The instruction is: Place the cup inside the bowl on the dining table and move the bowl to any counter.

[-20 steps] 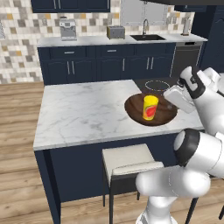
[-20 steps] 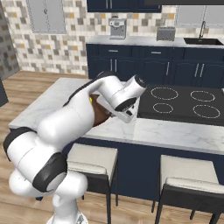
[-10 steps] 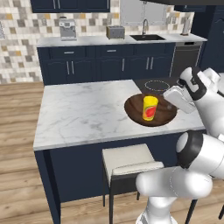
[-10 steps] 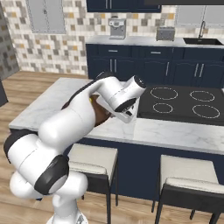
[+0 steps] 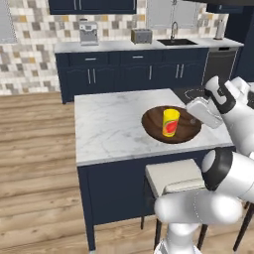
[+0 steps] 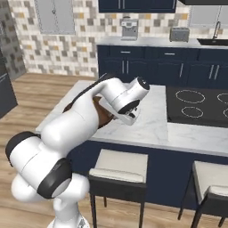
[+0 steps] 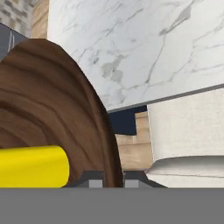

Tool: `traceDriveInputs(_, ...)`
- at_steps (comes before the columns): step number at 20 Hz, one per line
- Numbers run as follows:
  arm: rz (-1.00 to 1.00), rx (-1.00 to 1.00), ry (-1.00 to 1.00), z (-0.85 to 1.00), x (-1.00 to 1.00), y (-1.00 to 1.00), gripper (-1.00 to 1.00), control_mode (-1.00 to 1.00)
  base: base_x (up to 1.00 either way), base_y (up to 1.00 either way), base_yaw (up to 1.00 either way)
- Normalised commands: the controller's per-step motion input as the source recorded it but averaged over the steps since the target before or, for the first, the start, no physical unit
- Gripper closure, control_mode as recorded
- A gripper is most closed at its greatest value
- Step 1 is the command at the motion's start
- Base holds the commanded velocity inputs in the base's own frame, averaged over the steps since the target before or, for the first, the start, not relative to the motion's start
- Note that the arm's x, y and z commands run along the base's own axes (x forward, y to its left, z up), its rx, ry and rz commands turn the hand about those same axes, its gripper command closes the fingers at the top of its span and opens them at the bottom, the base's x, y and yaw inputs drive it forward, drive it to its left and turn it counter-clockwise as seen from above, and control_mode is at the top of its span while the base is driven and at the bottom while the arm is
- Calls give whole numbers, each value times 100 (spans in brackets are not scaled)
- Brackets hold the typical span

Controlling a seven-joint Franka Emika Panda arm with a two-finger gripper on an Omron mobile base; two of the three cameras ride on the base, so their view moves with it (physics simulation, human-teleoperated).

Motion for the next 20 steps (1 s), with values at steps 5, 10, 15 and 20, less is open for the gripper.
traceDriveInputs(5, 0, 0, 0, 0, 0, 0, 100, 100, -16, 79, 0)
traceDriveInputs(10, 0, 0, 0, 0, 0, 0, 100, 100, -4, 92, -3)
traceDriveInputs(15, 0, 0, 0, 0, 0, 0, 100, 100, -3, 93, -1)
traceDriveInputs(20, 0, 0, 0, 0, 0, 0, 100, 100, 0, 93, 0)
